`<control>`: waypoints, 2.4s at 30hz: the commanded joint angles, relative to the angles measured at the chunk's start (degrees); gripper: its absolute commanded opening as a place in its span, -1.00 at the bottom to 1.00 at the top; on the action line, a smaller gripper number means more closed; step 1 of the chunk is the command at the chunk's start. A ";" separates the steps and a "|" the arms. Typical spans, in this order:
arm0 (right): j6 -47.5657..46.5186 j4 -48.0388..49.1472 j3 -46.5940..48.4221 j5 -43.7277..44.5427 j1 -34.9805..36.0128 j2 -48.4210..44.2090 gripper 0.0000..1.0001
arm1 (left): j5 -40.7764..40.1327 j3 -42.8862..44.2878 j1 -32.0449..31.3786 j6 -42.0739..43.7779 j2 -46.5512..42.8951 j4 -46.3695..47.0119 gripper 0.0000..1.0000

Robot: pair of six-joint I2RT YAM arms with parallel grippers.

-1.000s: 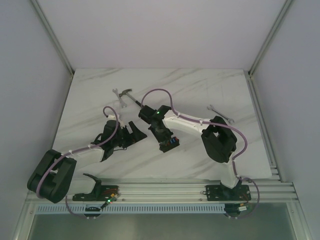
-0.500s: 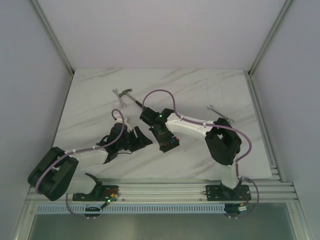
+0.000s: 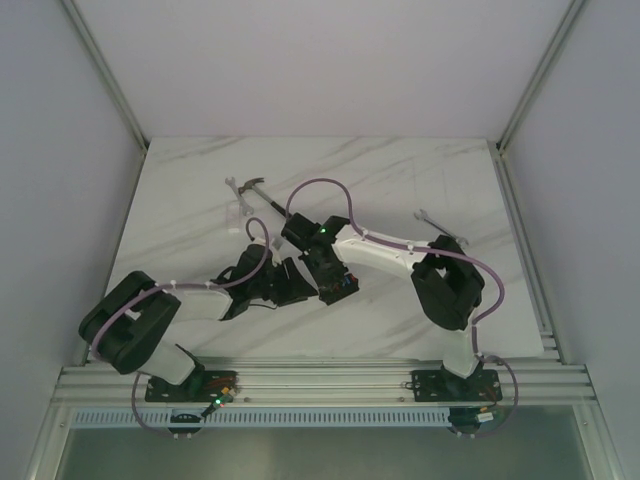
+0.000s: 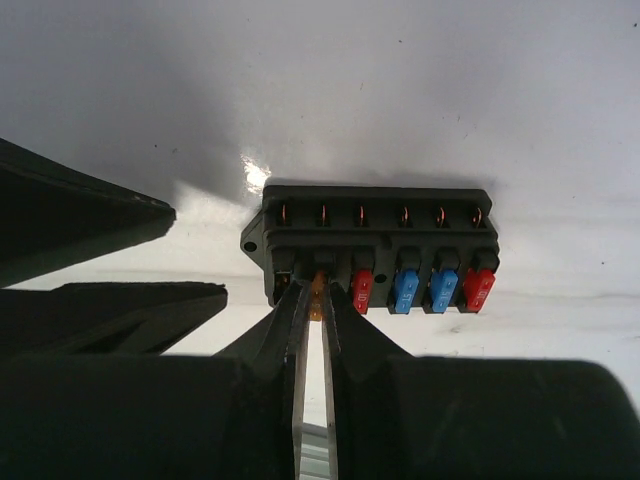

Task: Snap on the fuse box
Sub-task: Install the fuse at the fuse box base.

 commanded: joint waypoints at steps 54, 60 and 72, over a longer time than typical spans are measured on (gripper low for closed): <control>1.25 2.65 -10.72 -3.51 -4.10 -3.93 -0.94 | -1.75 -0.15 -1.58 -11.77 14.02 8.57 -0.37; 1.23 2.25 -6.65 -5.39 -3.98 -5.03 -0.64 | -1.66 -0.13 -1.61 -11.40 13.73 8.46 -0.37; 2.65 2.52 -4.07 -5.68 -3.79 -5.99 -0.37 | -1.58 0.34 -1.61 -10.91 13.56 8.33 -0.37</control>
